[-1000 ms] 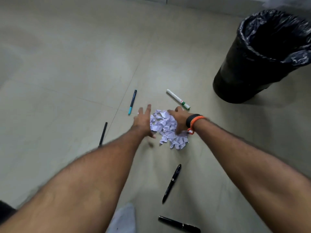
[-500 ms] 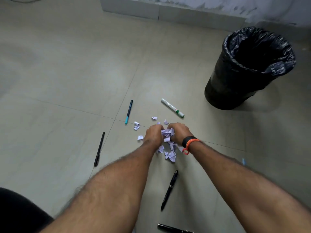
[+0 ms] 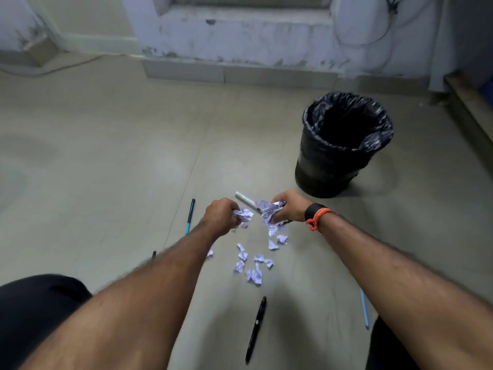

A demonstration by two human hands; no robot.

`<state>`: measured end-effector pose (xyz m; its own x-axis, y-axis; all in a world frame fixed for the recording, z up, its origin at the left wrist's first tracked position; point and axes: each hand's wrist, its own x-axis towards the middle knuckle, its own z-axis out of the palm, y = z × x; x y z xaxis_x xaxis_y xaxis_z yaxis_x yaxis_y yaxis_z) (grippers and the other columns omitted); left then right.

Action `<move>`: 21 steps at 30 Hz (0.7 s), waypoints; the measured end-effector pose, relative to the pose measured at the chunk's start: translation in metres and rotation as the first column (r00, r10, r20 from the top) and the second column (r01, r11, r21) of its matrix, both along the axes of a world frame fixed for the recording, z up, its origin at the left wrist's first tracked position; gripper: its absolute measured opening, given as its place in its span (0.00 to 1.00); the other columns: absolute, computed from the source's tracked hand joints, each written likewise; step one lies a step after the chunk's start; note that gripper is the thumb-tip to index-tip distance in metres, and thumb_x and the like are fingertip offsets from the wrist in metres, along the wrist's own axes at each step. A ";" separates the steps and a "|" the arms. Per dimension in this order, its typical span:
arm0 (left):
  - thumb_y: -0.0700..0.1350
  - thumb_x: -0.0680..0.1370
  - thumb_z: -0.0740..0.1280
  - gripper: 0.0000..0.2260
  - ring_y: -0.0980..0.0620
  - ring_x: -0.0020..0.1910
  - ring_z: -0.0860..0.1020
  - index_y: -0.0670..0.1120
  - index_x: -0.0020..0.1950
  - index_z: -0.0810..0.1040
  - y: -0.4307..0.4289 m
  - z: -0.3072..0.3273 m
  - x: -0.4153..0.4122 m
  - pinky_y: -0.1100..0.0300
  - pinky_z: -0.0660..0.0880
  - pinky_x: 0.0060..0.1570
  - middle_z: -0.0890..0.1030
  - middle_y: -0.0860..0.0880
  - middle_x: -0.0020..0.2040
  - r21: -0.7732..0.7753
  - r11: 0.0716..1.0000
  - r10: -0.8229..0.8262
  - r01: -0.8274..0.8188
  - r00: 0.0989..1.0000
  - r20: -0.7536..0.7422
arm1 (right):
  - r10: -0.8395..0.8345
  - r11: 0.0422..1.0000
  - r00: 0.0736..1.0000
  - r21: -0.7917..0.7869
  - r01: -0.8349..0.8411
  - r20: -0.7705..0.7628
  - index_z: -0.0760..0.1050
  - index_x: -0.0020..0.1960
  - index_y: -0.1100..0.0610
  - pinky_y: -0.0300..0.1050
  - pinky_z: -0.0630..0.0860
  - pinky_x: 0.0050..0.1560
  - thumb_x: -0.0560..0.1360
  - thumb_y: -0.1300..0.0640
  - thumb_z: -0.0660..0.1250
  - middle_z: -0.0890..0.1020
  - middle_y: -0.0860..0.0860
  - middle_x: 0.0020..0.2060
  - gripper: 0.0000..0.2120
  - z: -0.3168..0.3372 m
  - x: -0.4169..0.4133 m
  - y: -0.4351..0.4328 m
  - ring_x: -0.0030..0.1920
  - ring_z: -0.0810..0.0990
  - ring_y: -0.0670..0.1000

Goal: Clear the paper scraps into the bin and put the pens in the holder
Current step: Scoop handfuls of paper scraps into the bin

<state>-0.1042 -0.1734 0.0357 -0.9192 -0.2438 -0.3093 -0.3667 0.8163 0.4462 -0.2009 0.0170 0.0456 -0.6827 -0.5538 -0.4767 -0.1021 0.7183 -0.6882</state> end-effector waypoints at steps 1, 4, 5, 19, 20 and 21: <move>0.44 0.71 0.71 0.05 0.43 0.44 0.80 0.44 0.44 0.82 0.001 0.012 -0.010 0.62 0.66 0.37 0.84 0.42 0.43 0.007 1.000 -0.009 0.010 1.000 -0.022 | -0.006 1.000 1.000 -0.027 0.006 -0.004 0.78 0.36 0.56 0.35 0.77 0.30 0.65 0.68 0.76 0.79 0.51 0.29 0.10 0.012 -0.007 0.003 0.29 0.78 0.47; 0.44 0.69 0.72 0.04 0.46 0.35 0.72 0.45 0.38 0.80 0.007 0.050 -0.049 0.62 0.66 0.34 0.78 0.43 0.33 0.046 0.998 -0.039 0.043 0.995 -0.095 | -0.086 0.990 0.994 -0.115 0.078 -0.068 0.79 0.41 0.59 0.32 0.74 0.27 0.65 0.69 0.76 0.78 0.49 0.28 0.10 0.051 -0.031 0.015 0.25 0.76 0.40; 0.44 0.69 0.73 0.04 0.48 0.33 0.72 0.45 0.37 0.81 0.010 0.063 -0.064 0.62 0.66 0.34 0.77 0.45 0.31 0.059 0.997 -0.049 0.056 0.991 -0.125 | -0.123 0.983 0.988 -0.151 0.108 -0.091 0.79 0.41 0.60 0.31 0.73 0.27 0.65 0.69 0.77 0.78 0.49 0.28 0.10 0.063 -0.040 0.020 0.24 0.75 0.39; 0.35 0.70 0.75 0.18 0.45 0.41 0.82 0.36 0.57 0.76 0.124 0.129 -0.195 0.59 0.82 0.41 0.82 0.37 0.54 0.706 0.702 0.162 -0.095 0.986 -0.029 | -0.814 0.538 0.581 -0.373 0.756 0.003 0.77 0.36 0.60 0.56 0.82 0.47 0.62 0.71 0.77 0.81 0.56 0.41 0.11 0.091 -0.158 0.115 0.41 0.81 0.55; 0.35 0.72 0.73 0.19 0.44 0.45 0.83 0.35 0.61 0.73 0.132 0.131 -0.200 0.61 0.82 0.40 0.81 0.37 0.57 0.743 0.658 0.190 -0.123 0.982 -0.005 | -0.828 0.506 0.560 -0.400 0.764 0.022 0.79 0.41 0.63 0.53 0.81 0.45 0.64 0.69 0.77 0.82 0.56 0.43 0.10 0.088 -0.161 0.114 0.40 0.80 0.53; 0.35 0.74 0.71 0.20 0.43 0.50 0.82 0.34 0.64 0.71 0.139 0.133 -0.207 0.60 0.82 0.45 0.80 0.38 0.59 0.774 0.619 0.212 -0.132 0.977 -0.003 | -0.831 0.482 0.555 -0.433 0.762 0.051 0.79 0.49 0.64 0.51 0.80 0.41 0.66 0.68 0.76 0.82 0.55 0.46 0.13 0.091 -0.160 0.109 0.40 0.80 0.52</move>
<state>-0.3112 -0.0343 0.1689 -0.9174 -0.1113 -0.3820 -0.3921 0.0901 0.9155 -0.3606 0.1263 0.1363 -0.9600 0.1671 -0.2246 0.2604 0.2388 -0.9355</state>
